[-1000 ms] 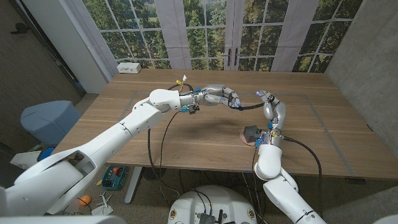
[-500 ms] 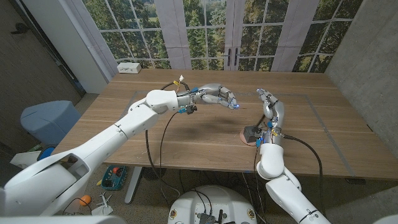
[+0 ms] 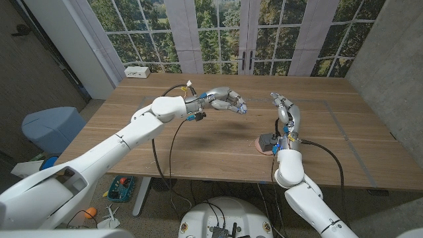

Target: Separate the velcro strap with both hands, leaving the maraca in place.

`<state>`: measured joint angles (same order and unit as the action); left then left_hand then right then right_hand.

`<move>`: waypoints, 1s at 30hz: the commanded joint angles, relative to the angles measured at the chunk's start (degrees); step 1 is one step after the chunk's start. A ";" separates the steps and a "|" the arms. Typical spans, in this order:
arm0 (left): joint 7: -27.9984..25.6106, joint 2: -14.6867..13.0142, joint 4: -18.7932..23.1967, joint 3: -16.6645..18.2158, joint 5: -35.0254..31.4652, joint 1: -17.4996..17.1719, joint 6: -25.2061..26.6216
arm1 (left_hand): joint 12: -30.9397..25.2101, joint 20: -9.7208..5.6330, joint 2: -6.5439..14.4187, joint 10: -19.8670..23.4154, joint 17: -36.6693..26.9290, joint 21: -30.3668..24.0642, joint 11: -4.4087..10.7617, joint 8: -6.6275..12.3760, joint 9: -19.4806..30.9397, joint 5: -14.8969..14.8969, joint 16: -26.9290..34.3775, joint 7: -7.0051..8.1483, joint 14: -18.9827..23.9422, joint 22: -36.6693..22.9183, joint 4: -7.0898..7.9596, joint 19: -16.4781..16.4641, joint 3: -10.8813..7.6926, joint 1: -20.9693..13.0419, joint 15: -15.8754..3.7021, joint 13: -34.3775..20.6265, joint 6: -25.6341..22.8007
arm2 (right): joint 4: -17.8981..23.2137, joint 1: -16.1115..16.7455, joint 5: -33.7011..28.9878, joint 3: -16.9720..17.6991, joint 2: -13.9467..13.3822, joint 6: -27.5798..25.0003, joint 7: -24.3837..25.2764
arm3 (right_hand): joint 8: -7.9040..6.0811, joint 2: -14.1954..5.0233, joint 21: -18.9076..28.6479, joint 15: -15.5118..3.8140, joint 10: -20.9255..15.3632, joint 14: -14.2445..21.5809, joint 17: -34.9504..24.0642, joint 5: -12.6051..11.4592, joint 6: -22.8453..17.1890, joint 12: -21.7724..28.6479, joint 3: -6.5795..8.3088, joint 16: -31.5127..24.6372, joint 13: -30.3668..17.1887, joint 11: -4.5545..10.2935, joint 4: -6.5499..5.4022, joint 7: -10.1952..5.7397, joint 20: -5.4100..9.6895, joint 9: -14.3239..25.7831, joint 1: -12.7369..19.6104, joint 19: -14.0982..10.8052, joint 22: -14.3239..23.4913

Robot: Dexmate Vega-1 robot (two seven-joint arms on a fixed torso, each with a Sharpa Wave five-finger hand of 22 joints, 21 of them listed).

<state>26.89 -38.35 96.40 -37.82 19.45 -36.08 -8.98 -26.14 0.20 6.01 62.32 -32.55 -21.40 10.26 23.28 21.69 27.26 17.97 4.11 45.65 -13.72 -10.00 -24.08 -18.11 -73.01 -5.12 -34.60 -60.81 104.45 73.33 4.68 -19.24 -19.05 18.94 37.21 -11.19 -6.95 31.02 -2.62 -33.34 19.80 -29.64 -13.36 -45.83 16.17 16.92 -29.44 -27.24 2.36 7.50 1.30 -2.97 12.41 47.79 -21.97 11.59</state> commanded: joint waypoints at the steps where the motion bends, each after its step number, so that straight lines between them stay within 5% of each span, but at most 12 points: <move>1: -9.84 -1.97 3.15 3.05 -4.76 -4.25 -1.14 | -0.36 0.09 0.28 1.16 -0.39 -0.45 1.20 -0.43 0.38 0.23 -0.30 -0.37 0.63 -0.15 0.03 0.18 0.26 0.23 -8.78 -8.92 0.23 | 1.91 -1.69 1.96 -0.71 -2.48 -4.43 -2.99 | 0.19 0.21 0.35 -2.10 0.81 -0.24 -0.36 -0.35 0.77 -0.32 -0.18 0.01 -0.20 -0.19 0.08 0.12 -0.13 0.07 -0.23 0.19 0.06; 11: -17.76 -1.90 5.00 6.09 -5.78 -9.04 -2.30 | 0.11 0.66 0.65 -1.11 -1.25 -1.47 0.72 -2.57 -0.10 -0.04 -0.75 -2.25 0.17 -0.35 0.21 0.04 0.60 0.49 -8.73 -9.51 3.06 | 4.16 -2.85 4.05 -1.30 -5.51 -9.43 -5.95 | 0.61 0.35 0.49 -1.05 2.28 -0.82 -0.69 -0.68 4.08 -1.16 -0.76 0.27 0.07 -1.19 0.02 0.43 0.70 0.09 -1.56 0.82 -0.04; 17: -16.83 -1.42 3.83 7.12 -2.10 -9.87 -3.77 | 5.63 1.73 0.63 -8.51 2.07 -2.49 -2.21 -7.97 -1.83 -1.79 -5.67 -4.67 -3.77 -0.72 3.53 2.21 2.02 10.94 -6.90 -5.27 10.71 | 7.67 -3.86 4.41 -1.81 -9.24 -17.27 -8.08 | 1.02 1.76 -0.13 0.78 8.67 -4.51 0.17 0.00 12.94 -4.04 -2.73 3.05 1.08 -2.20 -0.45 0.11 0.57 -0.11 -5.41 3.37 -0.45; 22: -16.11 -0.91 2.73 7.80 0.34 -10.33 -5.28 | 9.75 1.99 0.09 -13.01 4.66 -2.85 -4.24 -12.05 -3.77 -3.24 -7.30 -5.03 -7.02 -0.87 4.50 4.00 2.41 17.31 -5.23 -2.39 17.52 | 10.23 -5.09 6.88 -1.82 -12.48 -23.33 -11.28 | 1.12 4.17 -2.51 4.12 16.04 -10.67 2.10 2.80 23.07 -5.46 -6.10 7.80 2.96 -3.91 -1.83 -0.25 -3.11 -0.78 -12.25 7.47 -1.03; 26: -15.35 -0.61 1.89 8.18 2.00 -10.62 -6.47 | 12.94 2.23 -0.37 -17.89 6.91 -3.18 -5.54 -13.14 -5.16 -4.36 -7.78 -4.76 -10.11 -0.96 4.56 4.99 2.46 21.01 -4.32 -0.50 21.81 | 11.20 -5.81 8.28 -1.85 -14.17 -25.57 -12.47 | 1.14 5.79 -5.23 5.80 20.52 -14.62 3.54 3.22 28.23 -5.58 -8.36 10.91 4.70 -4.69 -2.94 -0.78 -5.84 -1.22 -17.17 10.92 -1.37; 30: -15.11 -0.46 1.48 8.52 2.99 -11.01 -7.27 | 15.25 2.30 -0.90 -23.19 9.45 -3.37 -6.48 -13.35 -6.55 -5.40 -8.12 -4.53 -14.08 -1.03 4.03 6.14 2.32 23.52 -2.73 1.19 25.84 | 11.93 -6.22 8.06 -2.26 -15.28 -26.57 -12.21 | 1.02 6.89 -7.61 6.12 22.02 -16.82 4.36 2.96 30.47 -5.46 -9.68 12.57 5.69 -4.81 -3.50 -0.65 -7.00 -1.41 -19.77 14.57 -1.50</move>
<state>11.32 -39.41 99.30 -30.66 18.91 -45.69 -13.80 -12.06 2.35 5.22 41.93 -24.42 -24.42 4.29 9.92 15.78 22.37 10.14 -0.60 33.65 -14.52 -5.61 -18.61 -15.68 -50.90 -3.30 -34.26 -36.95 113.20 68.75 10.88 -20.92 -29.97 -1.24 27.40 -10.15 -0.60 24.57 3.13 -11.98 4.10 -25.60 -10.16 -16.51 10.57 8.05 -17.70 -21.97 -2.38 4.17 0.56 -9.26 10.94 29.53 -9.31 10.12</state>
